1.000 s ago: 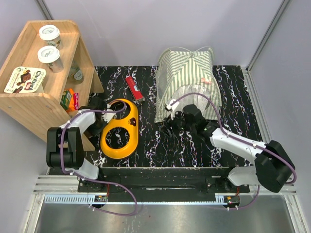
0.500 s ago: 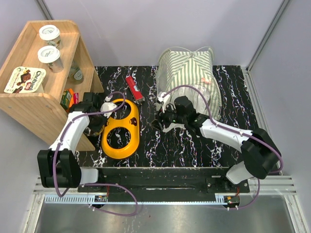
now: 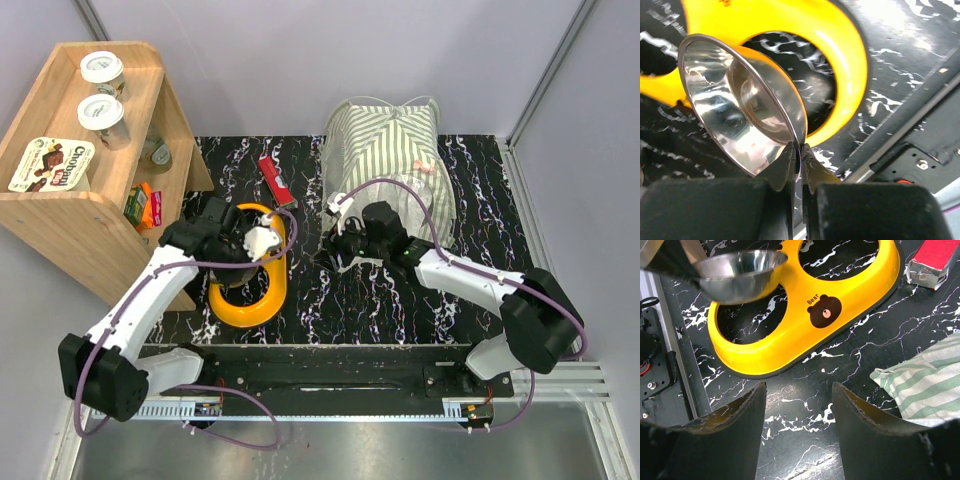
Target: Set up the pet tent
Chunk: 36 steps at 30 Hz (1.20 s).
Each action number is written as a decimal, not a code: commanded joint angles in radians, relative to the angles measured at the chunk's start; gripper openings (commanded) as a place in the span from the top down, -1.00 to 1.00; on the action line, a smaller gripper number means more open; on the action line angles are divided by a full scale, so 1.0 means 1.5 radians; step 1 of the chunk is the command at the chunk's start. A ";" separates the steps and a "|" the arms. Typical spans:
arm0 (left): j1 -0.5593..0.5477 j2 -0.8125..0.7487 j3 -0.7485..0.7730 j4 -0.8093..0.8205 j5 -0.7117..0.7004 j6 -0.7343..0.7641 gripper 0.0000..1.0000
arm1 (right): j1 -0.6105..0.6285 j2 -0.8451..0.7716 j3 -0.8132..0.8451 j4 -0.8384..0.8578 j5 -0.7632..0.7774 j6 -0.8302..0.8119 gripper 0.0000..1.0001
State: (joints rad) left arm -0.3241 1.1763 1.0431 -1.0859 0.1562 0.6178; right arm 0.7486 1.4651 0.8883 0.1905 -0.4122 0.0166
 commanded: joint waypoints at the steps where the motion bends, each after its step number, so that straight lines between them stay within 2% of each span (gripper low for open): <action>1: -0.043 -0.013 -0.043 -0.028 0.038 0.018 1.00 | 0.006 -0.026 -0.004 0.021 -0.002 0.008 -0.21; 7: -0.069 0.018 -0.102 0.041 -0.029 0.012 1.00 | 0.006 -0.033 -0.005 0.015 0.000 0.009 -0.21; 11: -0.088 0.023 -0.119 0.074 0.014 0.030 1.00 | 0.006 -0.033 -0.006 0.009 0.008 0.009 -0.21; 12: -0.093 0.024 -0.127 0.081 0.017 0.034 0.77 | 0.006 -0.034 -0.006 0.008 0.009 0.009 -0.21; 13: -0.094 0.028 -0.132 0.084 0.016 0.036 0.42 | 0.006 -0.033 -0.007 0.007 0.011 0.009 -0.22; 17: -0.092 0.028 -0.132 0.074 0.032 0.060 -0.56 | 0.007 -0.035 -0.010 0.003 0.017 0.007 -0.22; 18: -0.093 0.023 -0.127 0.071 0.036 0.064 -0.91 | 0.006 -0.035 -0.011 0.004 0.017 0.007 -0.22; 19: -0.091 0.015 -0.120 0.073 0.036 0.064 -0.98 | 0.006 -0.035 -0.012 0.004 0.017 0.006 -0.22; 23: -0.057 -0.012 -0.079 0.142 -0.038 0.026 -0.98 | 0.006 -0.032 -0.014 0.004 0.016 0.005 -0.22; 27: -0.020 0.005 -0.061 0.253 -0.217 0.009 -0.98 | 0.006 -0.031 -0.024 0.013 0.015 0.005 -0.22; 31: 0.030 0.070 -0.058 0.353 -0.367 0.066 -0.98 | 0.007 -0.034 -0.034 0.013 0.015 -0.001 -0.22; 36: 0.103 0.193 -0.015 0.438 -0.446 0.109 -0.98 | 0.006 -0.039 -0.045 0.014 0.019 -0.007 -0.23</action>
State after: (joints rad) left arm -0.2329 1.3556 0.9585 -0.6067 -0.3023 0.7120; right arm 0.7490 1.4513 0.8295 0.1818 -0.4026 0.0219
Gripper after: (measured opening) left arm 0.988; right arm 0.613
